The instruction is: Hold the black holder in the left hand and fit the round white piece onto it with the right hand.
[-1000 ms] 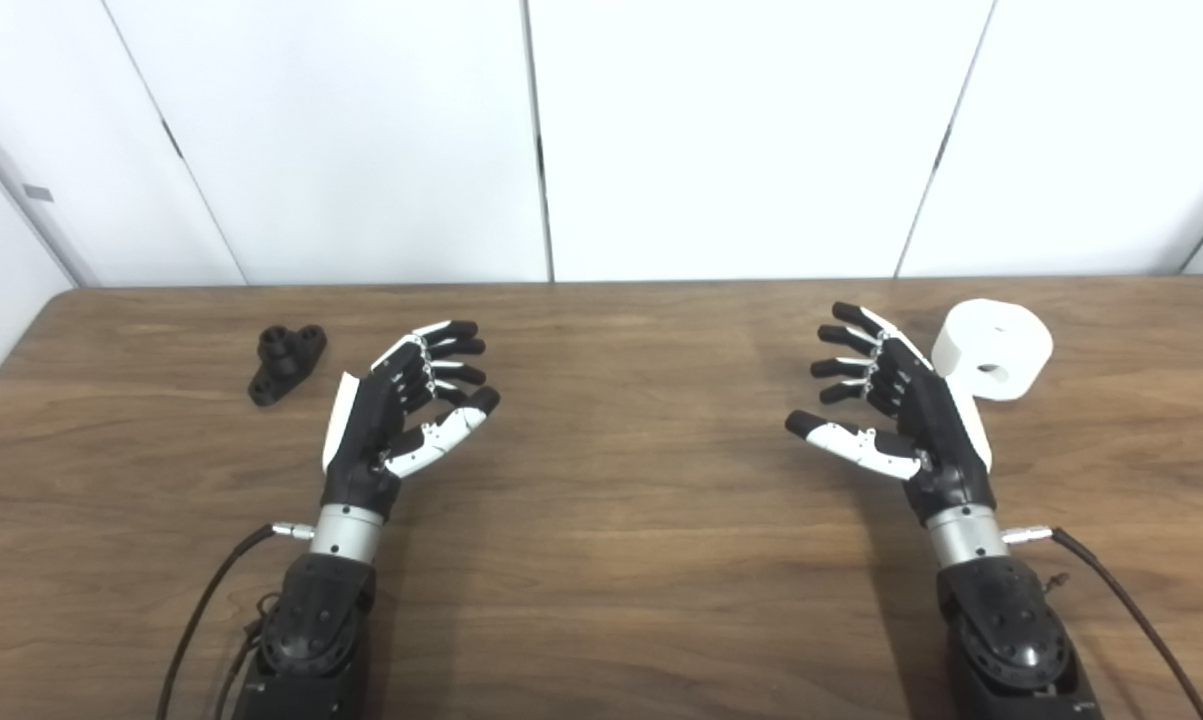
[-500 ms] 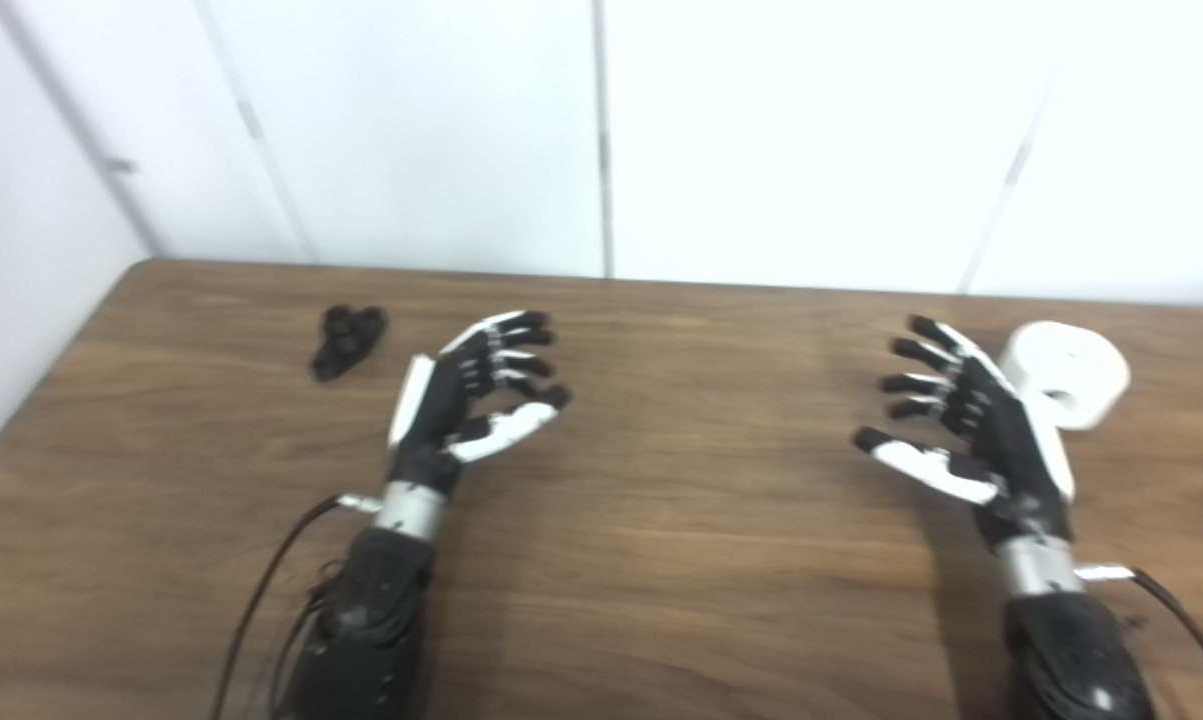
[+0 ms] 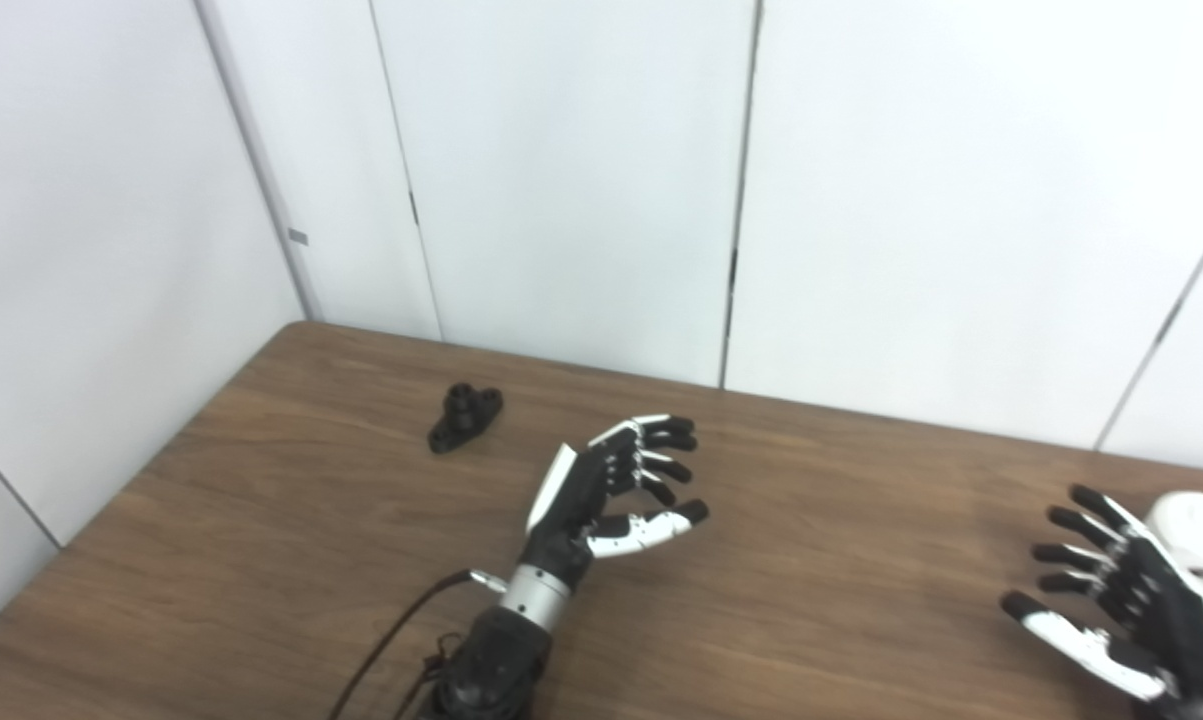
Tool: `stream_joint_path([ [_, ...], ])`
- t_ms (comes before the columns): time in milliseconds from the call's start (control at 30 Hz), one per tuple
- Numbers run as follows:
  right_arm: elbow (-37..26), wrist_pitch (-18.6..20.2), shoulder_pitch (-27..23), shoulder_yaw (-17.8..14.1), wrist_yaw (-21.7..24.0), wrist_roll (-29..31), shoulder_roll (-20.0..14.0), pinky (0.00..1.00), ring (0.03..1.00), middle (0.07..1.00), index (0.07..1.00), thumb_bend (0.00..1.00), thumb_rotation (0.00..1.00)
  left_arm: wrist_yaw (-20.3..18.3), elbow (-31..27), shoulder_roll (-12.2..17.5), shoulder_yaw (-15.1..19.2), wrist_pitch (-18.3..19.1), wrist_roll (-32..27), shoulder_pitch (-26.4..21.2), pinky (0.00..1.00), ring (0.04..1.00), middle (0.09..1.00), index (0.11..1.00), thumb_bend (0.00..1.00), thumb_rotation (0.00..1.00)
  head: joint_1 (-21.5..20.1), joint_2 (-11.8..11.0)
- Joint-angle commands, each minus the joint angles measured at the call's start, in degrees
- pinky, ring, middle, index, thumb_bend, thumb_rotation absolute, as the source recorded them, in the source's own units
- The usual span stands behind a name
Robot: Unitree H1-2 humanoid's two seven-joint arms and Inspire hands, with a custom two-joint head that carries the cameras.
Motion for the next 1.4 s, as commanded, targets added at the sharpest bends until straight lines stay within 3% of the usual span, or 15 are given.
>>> stream_joint_path([
  [0, -2.88, 0.20, -0.88, -0.45, 0.49, 1.14, -0.39, 0.57, 0.680, 0.797, 0.836, 0.64, 0.12, 0.76, 0.76, -0.67, -0.50, -0.96, 0.23, -0.81, 0.52, 0.642, 0.732, 0.735, 0.69, 0.10, 0.24, 0.23],
  [200, -4.67, 2.06, -0.67, -0.35, 0.83, 1.77, -0.71, 0.62, 0.702, 0.813, 0.850, 0.60, 0.05, 1.08, 0.51, -0.77, -0.54, -1.03, 0.75, -0.95, 0.51, 0.642, 0.723, 0.733, 0.69, 0.13, 0.27, 0.58],
  [500, -6.25, 3.40, -0.44, -0.43, 0.91, 1.44, -0.82, 0.62, 0.696, 0.808, 0.842, 0.60, 0.03, 2.71, -1.81, -0.55, 0.01, 1.15, 1.51, -0.47, 0.48, 0.597, 0.707, 0.713, 0.67, 0.07, 0.69, 0.81],
  [633, -6.93, 3.85, -0.22, -0.46, 0.85, 1.14, -0.91, 0.61, 0.683, 0.802, 0.842, 0.59, 0.01, 3.36, -2.48, 1.03, 0.65, 1.04, 2.46, -0.99, 0.48, 0.574, 0.661, 0.682, 0.67, 0.08, 0.97, 0.90],
  [833, -6.56, 3.45, -0.40, -0.72, 1.64, 2.46, -1.13, 0.63, 0.688, 0.804, 0.838, 0.58, 0.01, 4.66, -5.76, 3.20, 2.10, 4.18, 5.05, -1.83, 0.50, 0.562, 0.616, 0.661, 0.69, 0.10, 1.25, 0.88],
  [1100, -6.57, 3.26, -0.73, -0.90, 1.69, 2.20, -1.43, 0.61, 0.674, 0.798, 0.828, 0.58, 0.00, 5.90, -8.99, 7.46, 2.78, 5.64, 9.30, -3.10, 0.50, 0.573, 0.637, 0.658, 0.68, 0.05, 1.65, 1.01],
  [1267, -6.86, 3.39, -0.87, -0.90, 1.84, 2.13, -1.73, 0.61, 0.679, 0.800, 0.826, 0.56, 0.00, 7.76, -11.20, 8.55, 4.05, 9.01, 12.26, -3.60, 0.52, 0.606, 0.668, 0.674, 0.72, 0.07, 2.14, 1.11],
  [1367, -6.89, 3.38, -0.88, -0.90, 1.98, 2.21, -1.92, 0.62, 0.687, 0.806, 0.829, 0.56, 0.00, 9.48, -11.02, 8.92, 5.21, 9.14, 13.24, -4.10, 0.54, 0.639, 0.700, 0.683, 0.73, 0.06, 2.20, 1.15],
])
